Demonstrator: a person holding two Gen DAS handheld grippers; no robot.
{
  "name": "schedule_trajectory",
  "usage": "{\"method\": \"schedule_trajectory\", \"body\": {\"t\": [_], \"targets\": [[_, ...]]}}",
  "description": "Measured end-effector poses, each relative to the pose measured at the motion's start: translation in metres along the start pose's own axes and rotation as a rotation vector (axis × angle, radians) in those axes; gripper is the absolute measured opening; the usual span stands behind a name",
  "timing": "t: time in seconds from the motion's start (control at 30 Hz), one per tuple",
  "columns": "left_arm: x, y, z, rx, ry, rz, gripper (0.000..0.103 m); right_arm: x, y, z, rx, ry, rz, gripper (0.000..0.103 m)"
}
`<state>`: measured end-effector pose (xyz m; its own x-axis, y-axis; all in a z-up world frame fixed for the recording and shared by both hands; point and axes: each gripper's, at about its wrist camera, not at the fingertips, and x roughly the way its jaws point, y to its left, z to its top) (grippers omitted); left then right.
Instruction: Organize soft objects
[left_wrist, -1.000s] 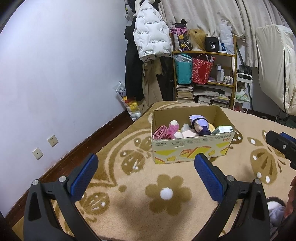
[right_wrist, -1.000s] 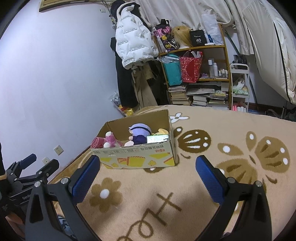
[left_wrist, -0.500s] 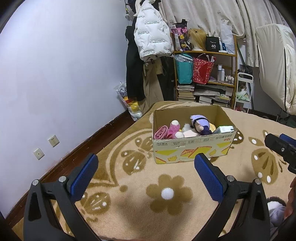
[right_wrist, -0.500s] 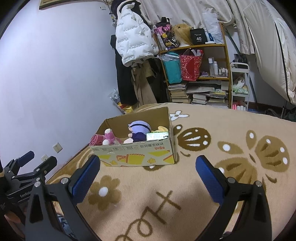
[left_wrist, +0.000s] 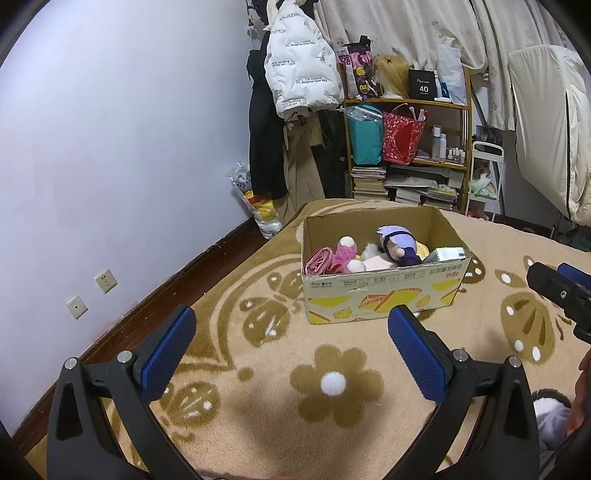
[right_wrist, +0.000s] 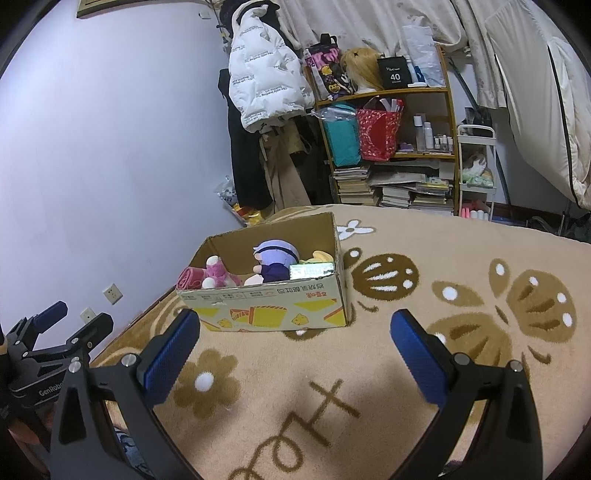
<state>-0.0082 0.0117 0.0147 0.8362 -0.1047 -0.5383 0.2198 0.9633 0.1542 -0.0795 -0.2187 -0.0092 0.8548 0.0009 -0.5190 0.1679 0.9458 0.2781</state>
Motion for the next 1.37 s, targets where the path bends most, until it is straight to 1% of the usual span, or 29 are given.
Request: {"method": "schedule_trajectory", "body": {"t": [1.37], "targets": [[0.0022,-0.0032,-0.0018,0.011,0.003,-0.001,0.103,-0.0014,-0.0037,0.0003,-0.002,0.005,-0.006,0.103]]}}
